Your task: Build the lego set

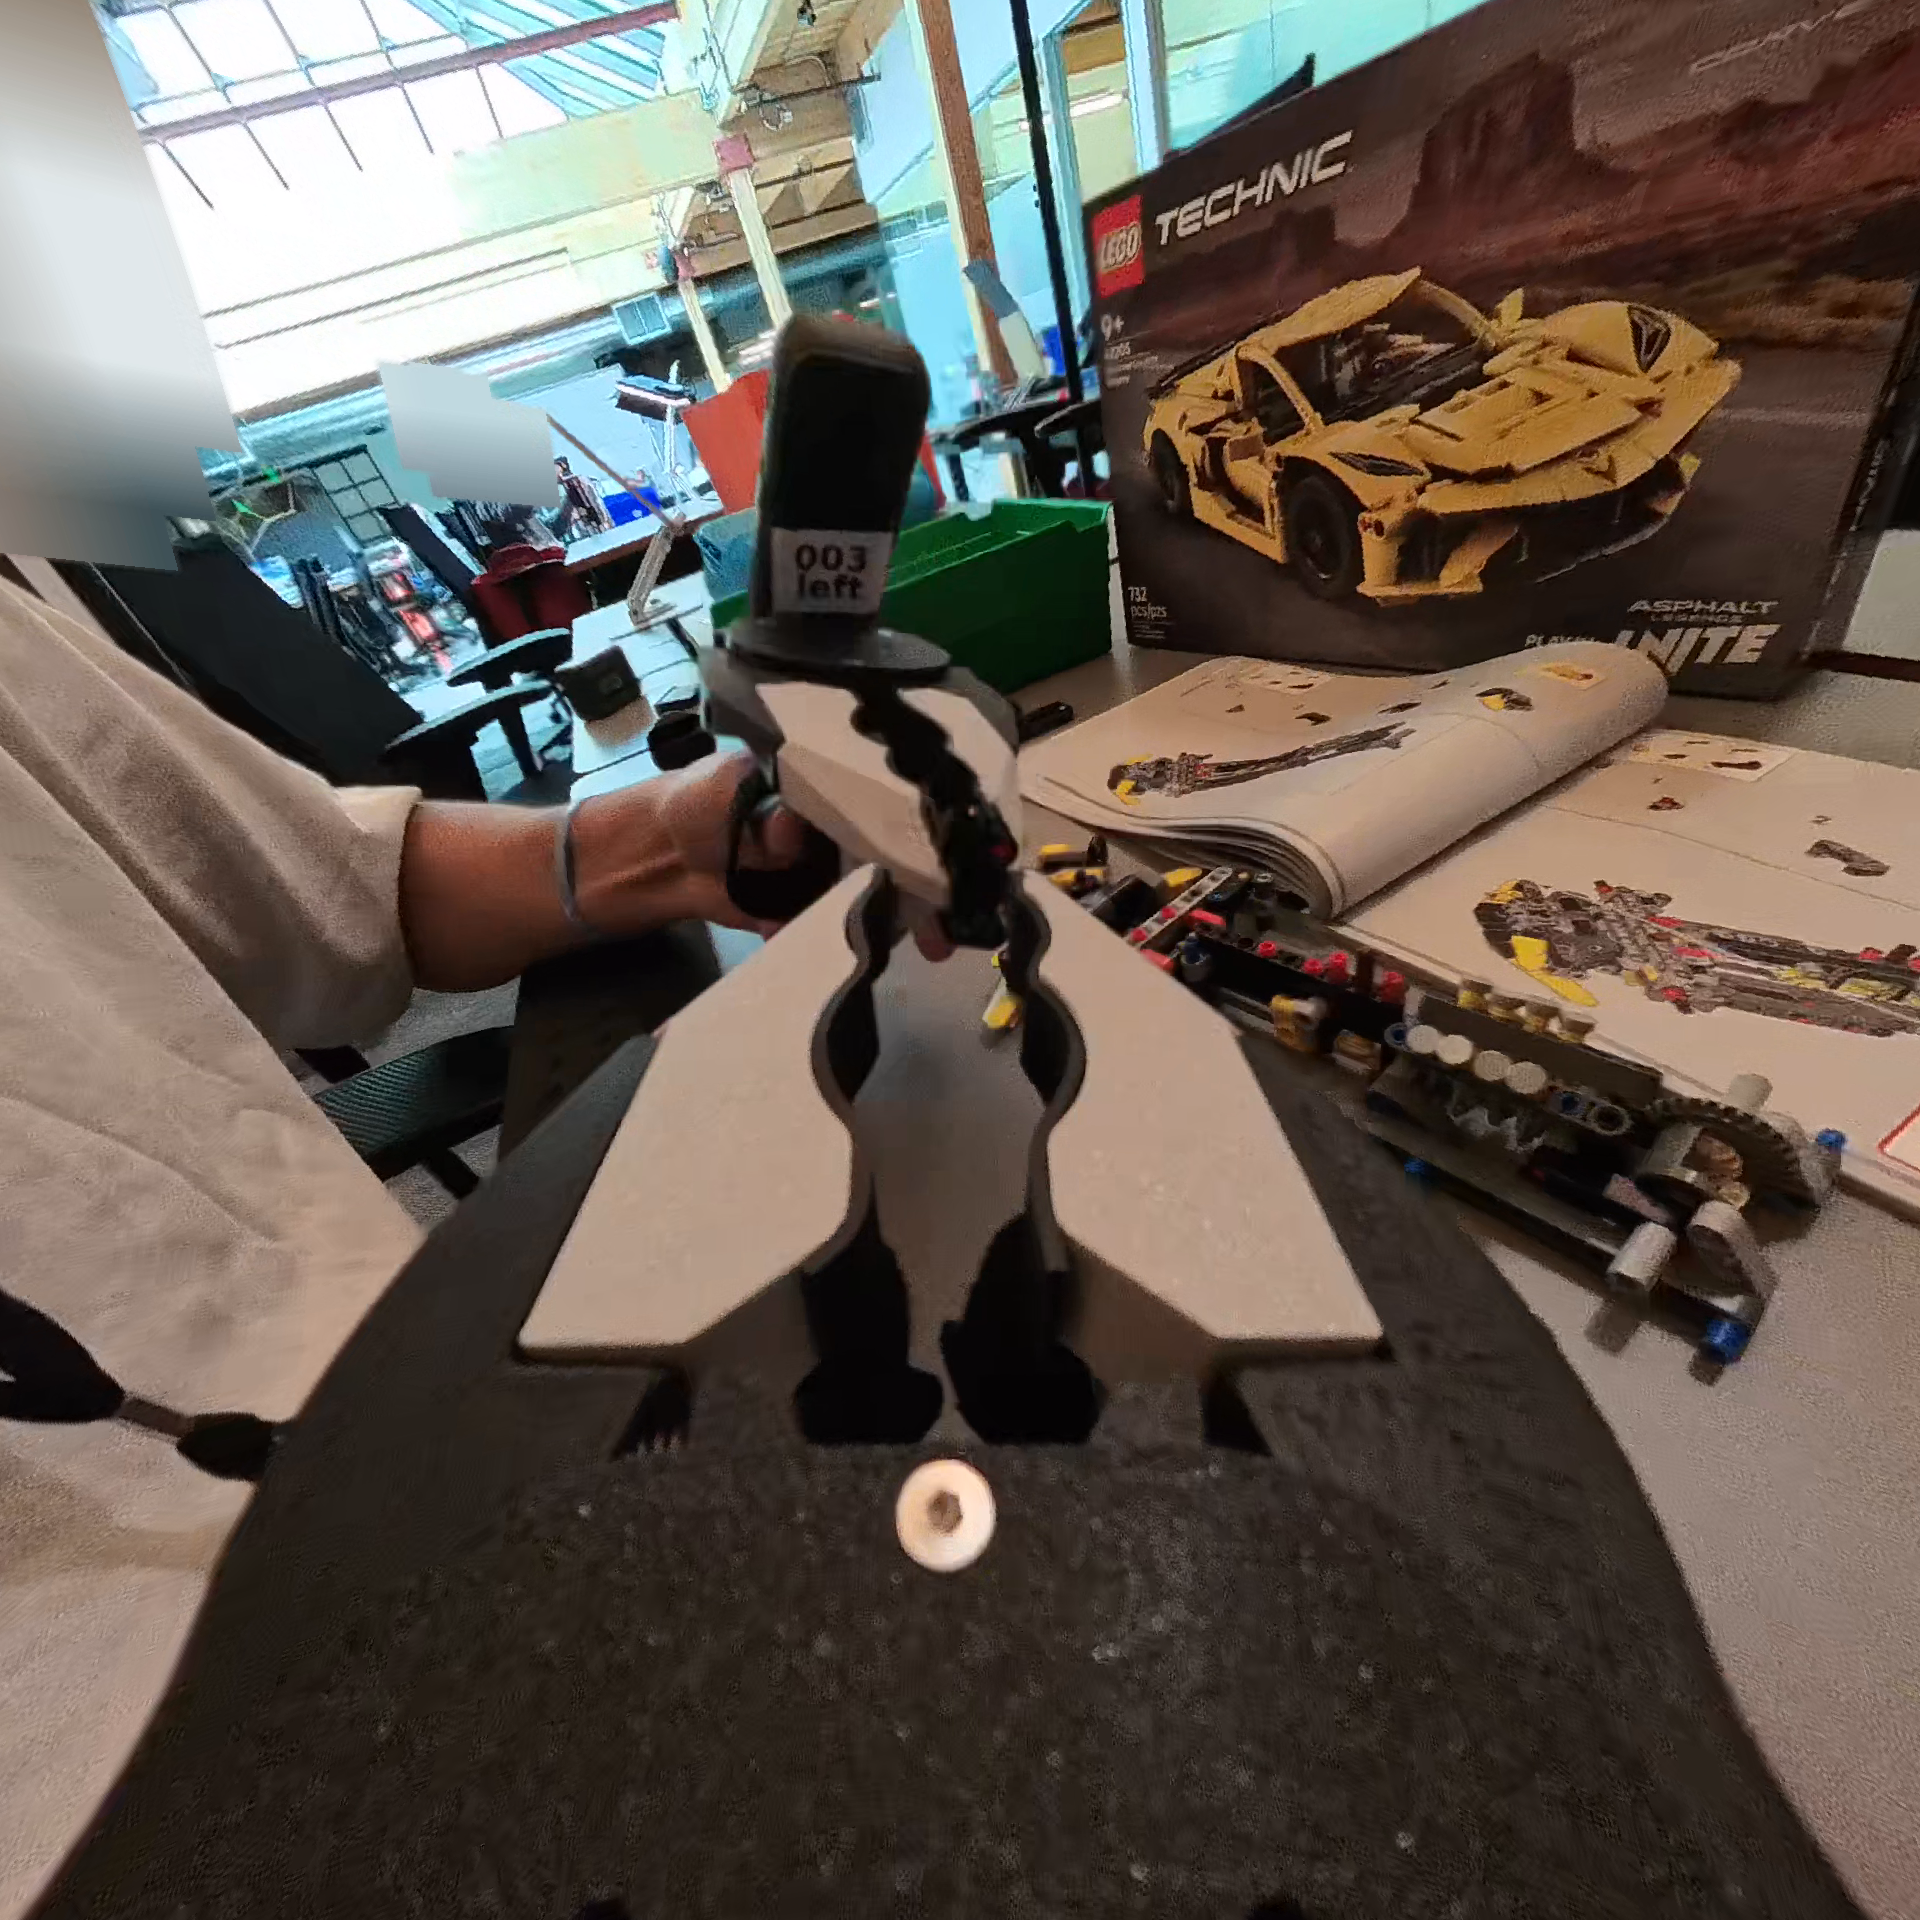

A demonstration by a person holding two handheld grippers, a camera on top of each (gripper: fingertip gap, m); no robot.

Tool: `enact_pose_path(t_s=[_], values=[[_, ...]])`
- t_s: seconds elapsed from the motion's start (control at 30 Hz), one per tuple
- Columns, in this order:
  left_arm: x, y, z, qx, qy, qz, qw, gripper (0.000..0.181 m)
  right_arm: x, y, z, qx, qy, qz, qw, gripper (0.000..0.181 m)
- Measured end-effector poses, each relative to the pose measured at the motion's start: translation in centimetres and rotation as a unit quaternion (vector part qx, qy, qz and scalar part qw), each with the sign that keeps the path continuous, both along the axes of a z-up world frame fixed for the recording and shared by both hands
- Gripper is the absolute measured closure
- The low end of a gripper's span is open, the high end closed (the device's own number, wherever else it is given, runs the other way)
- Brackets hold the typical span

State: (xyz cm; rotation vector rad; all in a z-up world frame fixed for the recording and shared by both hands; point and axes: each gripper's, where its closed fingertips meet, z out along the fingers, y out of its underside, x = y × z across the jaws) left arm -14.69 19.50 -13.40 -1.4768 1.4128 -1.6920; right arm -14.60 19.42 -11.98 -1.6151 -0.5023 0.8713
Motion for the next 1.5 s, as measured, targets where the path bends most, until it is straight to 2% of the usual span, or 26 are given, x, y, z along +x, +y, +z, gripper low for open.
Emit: enact_pose_path(t_s=[0.07, 0.13, 0.23, 0.3, 0.4, 0.43, 0.53, 0.77, 0.9, 1.03, 1.1, 1.17, 1.23, 1.33, 1.4, 1.5], values=[[0.1, -0.4, -0.7, 0.082, 0.011, 0.006, 0.997, 0.174, 0.1, 0.1, 0.1, -0.026, -0.004, 0.019, 0.999, 0.157], [0.2, -1.0, -1.3, 0.135, 0.021, 0.005, 0.991, 0.174, -0.4, 0.1, -1.1, -0.052, -0.047, 0.041, 0.997, 0.155], [0.4, -1.6, -1.5, 0.169, 0.022, 0.004, 0.985, 0.174, -1.3, -0.3, -1.5, -0.058, -0.055, 0.068, 0.994, 0.166], [0.4, -1.4, -1.6, 0.180, 0.022, 0.010, 0.983, 0.174, -1.2, -0.2, -1.6, -0.058, -0.058, 0.068, 0.994, 0.166], [0.4, -1.4, -1.1, 0.181, 0.008, 0.014, 0.983, 0.173, -1.0, 0.1, -0.6, -0.055, -0.001, 0.060, 0.997, 0.166], [0.3, -1.5, -1.4, 0.182, 0.013, 0.008, 0.983, 0.166, -1.0, 0.2, -0.5, -0.061, 0.023, 0.061, 0.996, 0.167], [0.3, -1.1, -1.9, 0.177, 0.031, 0.007, 0.984, 0.164, -1.5, 0.3, -0.9, -0.069, 0.049, 0.068, 0.994, 0.167], [0.4, -1.0, -1.9, 0.149, 0.025, 0.007, 0.989, 0.175, -1.7, 0.9, -1.0, -0.055, 0.035, 0.051, 0.997, 0.166], [0.4, -0.9, -1.9, 0.125, 0.020, 0.002, 0.992, 0.175, -1.8, 1.0, -1.0, -0.032, 0.020, 0.031, 0.999, 0.166], [0.0, -1.7, -1.2, 0.133, -0.013, -0.026, 0.991, 0.175, -2.2, 0.0, -0.1, -0.040, 0.043, 0.064, 0.996, 0.166], [-0.4, -2.3, -0.4, 0.105, -0.037, -0.047, 0.993, 0.175, -1.1, -0.7, 1.6, -0.022, 0.066, 0.077, 0.995, 0.157], [-1.0, -2.8, 0.8, 0.066, -0.069, -0.074, 0.993, 0.175, 2.0, -0.3, 2.6, 0.002, 0.051, 0.038, 0.998, 0.155], [-1.5, -3.1, 2.3, 0.021, -0.105, -0.093, 0.990, 0.174, 5.9, 0.2, 1.4, -0.004, -0.033, -0.027, 0.999, 0.156], [-2.9, -3.5, 5.0, -0.060, -0.178, -0.133, 0.973, 0.175, 10.6, -0.2, -3.7, -0.107, -0.164, -0.080, 0.977, 0.159], [-4.4, -4.1, 6.8, -0.115, -0.224, -0.178, 0.951, 0.175, 11.8, -1.2, -7.0, -0.178, -0.202, -0.074, 0.960, 0.159], [-6.4, -5.1, 8.4, -0.156, -0.267, -0.236, 0.921, 0.175, 11.6, -1.6, -10.2, -0.213, -0.232, -0.060, 0.947, 0.157]])
